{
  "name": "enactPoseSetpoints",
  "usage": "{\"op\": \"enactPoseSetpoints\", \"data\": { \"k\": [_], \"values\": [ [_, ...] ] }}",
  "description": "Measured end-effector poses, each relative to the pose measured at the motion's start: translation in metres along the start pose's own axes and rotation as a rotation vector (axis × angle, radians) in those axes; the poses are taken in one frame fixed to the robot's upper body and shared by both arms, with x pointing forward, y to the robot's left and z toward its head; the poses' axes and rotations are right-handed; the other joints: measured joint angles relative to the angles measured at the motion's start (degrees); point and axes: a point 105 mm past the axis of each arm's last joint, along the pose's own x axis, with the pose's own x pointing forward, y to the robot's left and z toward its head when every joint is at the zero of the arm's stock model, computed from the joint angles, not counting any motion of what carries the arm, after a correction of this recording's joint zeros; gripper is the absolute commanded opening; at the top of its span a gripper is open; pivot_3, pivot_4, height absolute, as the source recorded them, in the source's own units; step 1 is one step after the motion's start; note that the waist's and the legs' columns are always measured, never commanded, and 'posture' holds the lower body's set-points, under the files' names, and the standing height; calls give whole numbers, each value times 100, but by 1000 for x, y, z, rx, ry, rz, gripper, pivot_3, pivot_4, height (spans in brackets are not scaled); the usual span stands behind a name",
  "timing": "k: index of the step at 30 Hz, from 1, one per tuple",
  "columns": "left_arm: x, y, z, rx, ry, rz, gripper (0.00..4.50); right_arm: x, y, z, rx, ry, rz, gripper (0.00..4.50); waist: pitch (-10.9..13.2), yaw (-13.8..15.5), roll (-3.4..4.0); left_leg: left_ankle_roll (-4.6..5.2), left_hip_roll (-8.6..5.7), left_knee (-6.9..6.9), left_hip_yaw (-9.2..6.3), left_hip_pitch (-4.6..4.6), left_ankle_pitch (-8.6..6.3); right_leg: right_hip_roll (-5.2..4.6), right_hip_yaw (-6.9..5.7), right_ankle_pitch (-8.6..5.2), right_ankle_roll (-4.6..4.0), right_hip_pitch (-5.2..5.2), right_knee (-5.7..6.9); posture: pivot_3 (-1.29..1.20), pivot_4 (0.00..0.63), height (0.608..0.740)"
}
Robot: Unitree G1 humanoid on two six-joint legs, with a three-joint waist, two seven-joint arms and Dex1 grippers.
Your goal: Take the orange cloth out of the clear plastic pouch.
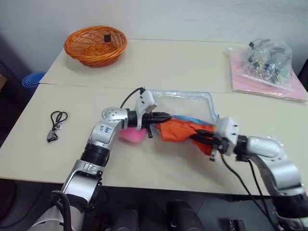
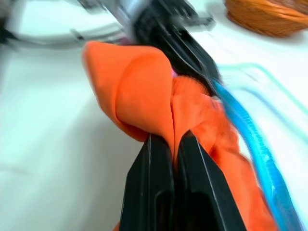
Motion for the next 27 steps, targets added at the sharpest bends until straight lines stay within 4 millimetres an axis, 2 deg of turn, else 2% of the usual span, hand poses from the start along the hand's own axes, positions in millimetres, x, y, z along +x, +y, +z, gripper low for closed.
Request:
{"op": "enactPoseSetpoints", "data": {
  "k": [3,6,8,10,12,18,19,21,24,27],
  "values": [
    [0,3,-2,-19,9,26,0,-19,19,5,59,29,44,54,0,6,0,1,0,-1,1,5,-1,0,2,0,0,6,-2,0,150,740],
    [-3,4,-4,-29,19,33,0,-44,17,10,82,40,-39,54,1,16,-2,3,0,0,7,12,-2,1,7,0,0,13,-4,0,150,740],
    [-4,3,-4,-25,21,20,0,-66,3,15,49,71,-139,54,1,20,-2,5,-1,0,9,14,-3,1,9,0,0,16,-5,0,150,740],
    [-9,-1,-8,-18,29,-3,0,-98,-18,20,19,117,-275,54,1,25,-2,5,-1,-1,10,16,-3,1,11,0,0,16,-6,0,150,740],
    [-14,-3,-13,-17,37,-16,0,-118,-30,24,15,145,-345,54,1,26,-2,5,1,-6,10,18,-3,2,11,0,0,14,-6,0,150,740],
    [-13,-12,-14,-1,43,-76,0,-162,-84,31,-214,158,-621,54,1,26,-2,5,0,1,15,18,-2,2,13,0,0,14,-5,0,150,740],
    [-13,-12,-14,3,43,-80,0,-172,-92,22,-266,178,-678,54,1,27,-2,4,1,-1,14,19,-2,3,11,0,0,14,-6,0,150,740],
    [-13,-13,-14,10,41,-83,0,-181,-92,-2,-266,231,-707,54,0,64,-3,5,1,-4,15,16,-2,3,10,0,0,13,-9,0,150,740],
    [-16,-13,-15,29,47,-93,0,-190,-76,-57,-213,358,-676,54,0,107,-2,7,0,-5,26,13,-4,2,16,0,0,10,-14,0,150,740],
    [-18,-15,-16,39,48,-109,0,-200,-60,-85,-197,420,-663,54,-2,100,5,9,0,-2,33,18,-5,1,22,0,0,12,-14,0,150,740]
  ]
}}
